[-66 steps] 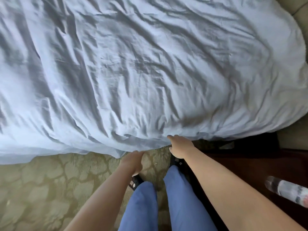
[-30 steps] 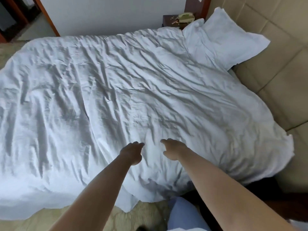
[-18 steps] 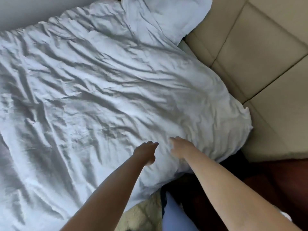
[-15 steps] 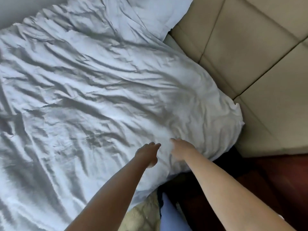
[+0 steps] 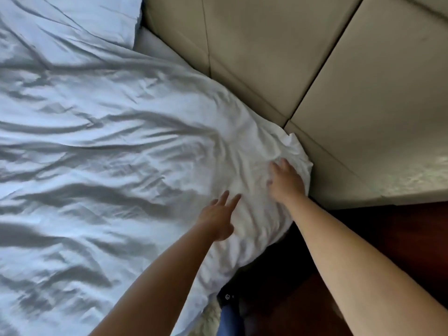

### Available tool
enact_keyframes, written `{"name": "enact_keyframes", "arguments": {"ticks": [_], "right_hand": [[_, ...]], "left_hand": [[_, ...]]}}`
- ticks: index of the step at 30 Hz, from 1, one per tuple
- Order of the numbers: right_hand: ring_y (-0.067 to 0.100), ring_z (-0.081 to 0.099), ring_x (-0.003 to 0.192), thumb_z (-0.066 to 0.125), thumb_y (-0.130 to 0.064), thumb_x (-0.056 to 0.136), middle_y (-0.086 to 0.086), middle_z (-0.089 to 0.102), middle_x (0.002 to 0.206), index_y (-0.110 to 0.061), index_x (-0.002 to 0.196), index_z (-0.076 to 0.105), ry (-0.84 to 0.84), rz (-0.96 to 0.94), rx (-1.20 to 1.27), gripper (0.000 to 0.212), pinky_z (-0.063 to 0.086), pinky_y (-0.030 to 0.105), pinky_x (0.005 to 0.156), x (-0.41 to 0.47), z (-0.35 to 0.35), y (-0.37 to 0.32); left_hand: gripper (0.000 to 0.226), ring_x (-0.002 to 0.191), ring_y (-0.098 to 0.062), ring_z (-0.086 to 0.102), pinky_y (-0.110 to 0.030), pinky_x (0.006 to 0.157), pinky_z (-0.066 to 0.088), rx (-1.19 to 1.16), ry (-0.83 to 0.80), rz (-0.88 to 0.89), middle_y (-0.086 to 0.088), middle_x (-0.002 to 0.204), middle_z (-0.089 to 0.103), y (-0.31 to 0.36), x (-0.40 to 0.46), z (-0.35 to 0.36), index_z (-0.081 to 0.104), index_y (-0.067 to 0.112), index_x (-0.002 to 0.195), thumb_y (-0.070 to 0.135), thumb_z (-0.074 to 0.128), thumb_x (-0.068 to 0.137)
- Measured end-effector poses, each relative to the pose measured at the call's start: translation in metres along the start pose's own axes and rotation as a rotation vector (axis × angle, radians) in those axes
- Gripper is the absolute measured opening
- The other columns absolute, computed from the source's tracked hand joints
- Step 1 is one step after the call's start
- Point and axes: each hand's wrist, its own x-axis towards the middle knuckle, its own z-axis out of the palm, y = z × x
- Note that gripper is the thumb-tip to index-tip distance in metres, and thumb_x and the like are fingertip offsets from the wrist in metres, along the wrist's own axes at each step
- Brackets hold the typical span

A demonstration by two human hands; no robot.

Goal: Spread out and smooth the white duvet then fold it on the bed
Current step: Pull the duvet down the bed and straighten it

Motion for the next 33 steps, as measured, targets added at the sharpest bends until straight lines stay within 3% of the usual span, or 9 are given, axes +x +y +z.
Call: {"name": "enact_keyframes", "arguments": {"ticks": [4, 6, 9, 12, 15, 21, 25, 29, 33], "right_hand": [[0.030, 0.014, 0.144, 0.062, -0.058, 0.080, 0.013, -0.001, 0.158, -0.022, 0.152, -0.003, -0.118, 0.279, 0.319, 0.103, 0.025, 0.043, 0.113, 0.023, 0.017, 0.021], [0.032, 0.023, 0.141, 0.068, -0.061, 0.073, 0.013, 0.015, 0.156, -0.020, 0.152, -0.002, -0.115, 0.360, 0.441, 0.112, 0.026, 0.045, 0.112, 0.023, 0.032, 0.021], [0.034, 0.051, 0.119, 0.063, -0.046, 0.083, 0.015, 0.053, 0.132, -0.011, 0.140, 0.031, 0.090, 0.392, 0.367, 0.074, 0.033, 0.042, 0.103, 0.016, 0.047, 0.000], [0.032, 0.060, 0.103, 0.055, -0.036, 0.090, 0.011, 0.066, 0.111, -0.011, 0.118, 0.051, 0.211, 0.365, 0.360, 0.037, 0.038, 0.037, 0.093, -0.010, 0.058, -0.044], [0.028, 0.062, 0.103, 0.056, -0.041, 0.089, 0.007, 0.067, 0.108, -0.016, 0.115, 0.055, 0.191, 0.339, 0.527, 0.036, 0.044, 0.034, 0.085, -0.045, 0.061, -0.092], [0.026, 0.060, 0.107, 0.052, -0.022, 0.090, 0.003, 0.066, 0.112, -0.020, 0.118, 0.058, 0.152, 0.350, 1.006, 0.029, 0.045, 0.027, 0.085, -0.075, 0.021, -0.145], [0.020, 0.052, 0.121, 0.055, -0.017, 0.088, 0.002, 0.059, 0.128, -0.014, 0.131, 0.053, 0.163, 0.299, 1.234, 0.044, 0.035, 0.017, 0.091, -0.112, -0.001, -0.195], [0.016, 0.057, 0.112, 0.053, -0.032, 0.093, 0.002, 0.065, 0.117, -0.014, 0.119, 0.061, 0.127, 0.024, 1.349, 0.032, 0.041, 0.024, 0.096, -0.145, -0.025, -0.237], [0.019, 0.054, 0.111, 0.032, -0.036, 0.098, 0.000, 0.062, 0.118, -0.029, 0.111, 0.060, 0.110, -0.042, 1.137, 0.032, 0.040, 0.034, 0.099, -0.162, -0.031, -0.213]], "left_hand": [[0.104, 0.147, -0.029, 0.005, -0.046, 0.118, 0.017, 0.071, -0.051, -0.062, 0.002, 0.160, -0.012, -0.006, 0.036, 0.016, -0.018, 0.036, 0.148, 0.034, 0.063, 0.083], [0.105, 0.147, -0.029, 0.003, -0.047, 0.117, 0.017, 0.108, -0.032, -0.074, 0.002, 0.160, -0.014, -0.010, 0.046, 0.027, -0.018, 0.036, 0.148, 0.034, 0.064, 0.082], [0.103, 0.147, -0.031, -0.004, -0.050, 0.118, 0.013, 0.098, -0.015, -0.088, 0.000, 0.158, -0.020, -0.010, 0.054, 0.039, -0.019, 0.033, 0.148, 0.029, 0.060, 0.083], [0.104, 0.147, -0.030, -0.005, -0.050, 0.118, 0.013, 0.065, -0.032, -0.077, 0.001, 0.158, -0.020, -0.015, 0.059, 0.041, -0.014, 0.032, 0.150, 0.034, 0.064, 0.081], [0.102, 0.147, -0.029, 0.004, -0.048, 0.117, 0.018, -0.019, -0.035, -0.012, 0.002, 0.160, -0.005, -0.022, 0.058, 0.029, 0.000, 0.028, 0.152, 0.051, 0.066, 0.078], [0.083, 0.134, -0.024, 0.035, -0.040, 0.110, 0.033, -0.341, -0.038, 0.006, -0.007, 0.146, 0.038, -0.022, -0.002, 0.037, 0.033, 0.014, 0.142, 0.041, 0.071, 0.073], [0.054, 0.122, -0.026, 0.051, -0.008, 0.082, 0.035, -0.850, 0.170, -0.154, -0.014, 0.131, 0.054, -0.020, -0.071, 0.043, 0.047, -0.001, 0.132, 0.011, 0.067, 0.084], [0.016, 0.100, -0.032, 0.063, -0.026, 0.068, 0.041, -0.891, 0.435, -0.286, -0.018, 0.101, 0.068, -0.040, -0.113, 0.009, 0.064, 0.001, 0.095, 0.013, 0.056, 0.089], [0.036, 0.093, -0.035, 0.064, -0.042, 0.077, 0.054, -0.934, 0.596, -0.263, -0.017, 0.096, 0.069, -0.074, -0.161, -0.038, 0.063, 0.003, 0.098, 0.028, 0.052, 0.074]]}}
